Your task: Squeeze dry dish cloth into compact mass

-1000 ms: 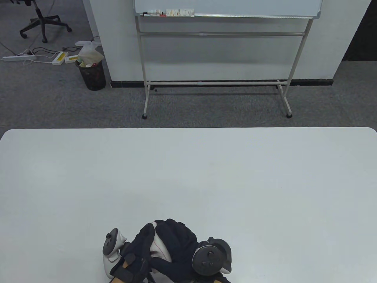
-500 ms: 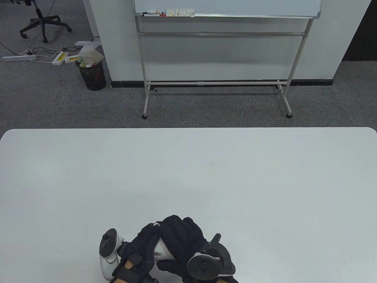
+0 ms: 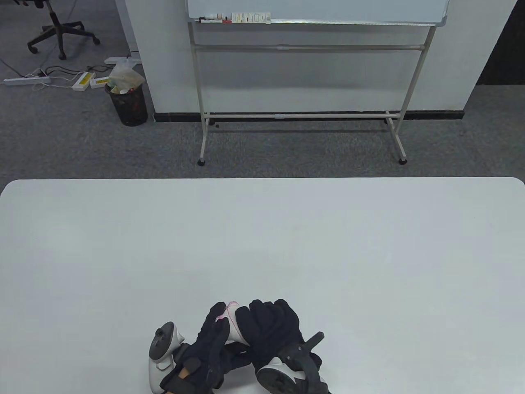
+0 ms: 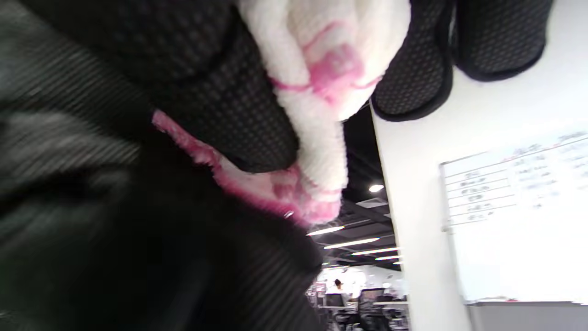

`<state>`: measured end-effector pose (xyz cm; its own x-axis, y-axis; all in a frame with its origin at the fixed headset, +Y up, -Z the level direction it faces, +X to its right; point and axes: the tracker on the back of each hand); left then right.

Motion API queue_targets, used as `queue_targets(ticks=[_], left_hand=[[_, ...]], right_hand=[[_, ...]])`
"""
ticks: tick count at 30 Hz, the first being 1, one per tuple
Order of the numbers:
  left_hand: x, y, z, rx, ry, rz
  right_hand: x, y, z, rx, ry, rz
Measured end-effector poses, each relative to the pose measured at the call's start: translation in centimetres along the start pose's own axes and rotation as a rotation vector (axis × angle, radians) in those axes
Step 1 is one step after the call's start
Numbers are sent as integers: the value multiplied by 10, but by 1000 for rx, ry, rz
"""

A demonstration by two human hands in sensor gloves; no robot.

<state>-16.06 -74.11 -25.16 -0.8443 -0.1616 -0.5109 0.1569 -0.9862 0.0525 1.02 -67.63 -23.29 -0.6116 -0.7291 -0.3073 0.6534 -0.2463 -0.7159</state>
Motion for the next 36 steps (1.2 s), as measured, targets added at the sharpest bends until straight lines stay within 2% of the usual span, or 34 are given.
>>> queue_targets(ticks=[1, 2, 3, 6, 7, 16, 18, 20, 23, 26, 28, 29, 33, 36], left_hand=[[0, 1, -1, -24, -3, 46], [1, 4, -1, -16, -14, 99], [3, 6, -2, -16, -1, 126], [7, 10, -4, -34, 71, 210], [9, 10, -4, -41, 54, 197], [30, 7, 1, -85, -212, -15], [32, 6, 1, -103, -253, -56], [34, -1, 3, -155, -311, -204], [28, -12, 5, -222, -344, -353], [21, -19, 2, -272, -293, -456], [14, -17, -1, -285, -216, -428], [11, -16, -2, -284, -211, -443], [12, -12, 0, -209, -255, -550], [17, -4, 0, -161, -280, -524]], right_hand=[[3, 0, 0, -33, -38, -57], [4, 1, 2, -24, -31, -111], [3, 2, 2, -30, -33, -113], [7, 7, 0, -43, -95, -303], [10, 6, -1, -10, -116, -375], [32, 6, -2, 72, -133, -598], [35, 10, -1, 133, -137, -687], [40, 18, 2, 234, -153, -833], [45, 30, 8, 414, -120, -1083], [53, 41, 13, 552, -114, -1353], [57, 43, 16, 572, -97, -1504], [57, 45, 17, 587, -77, -1547], [53, 45, 15, 569, -71, -1516], [46, 43, 13, 572, -55, -1406]])
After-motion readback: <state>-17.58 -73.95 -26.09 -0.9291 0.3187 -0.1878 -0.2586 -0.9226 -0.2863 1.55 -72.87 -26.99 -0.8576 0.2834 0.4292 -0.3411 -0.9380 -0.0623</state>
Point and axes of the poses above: the tracker on the back of each hand, its own y axis roughly to the little-finger side, its own z axis roughly from the fingertips to the wrist, x = y × z, and after that the axes turned 11 degrees about -z, right-handed
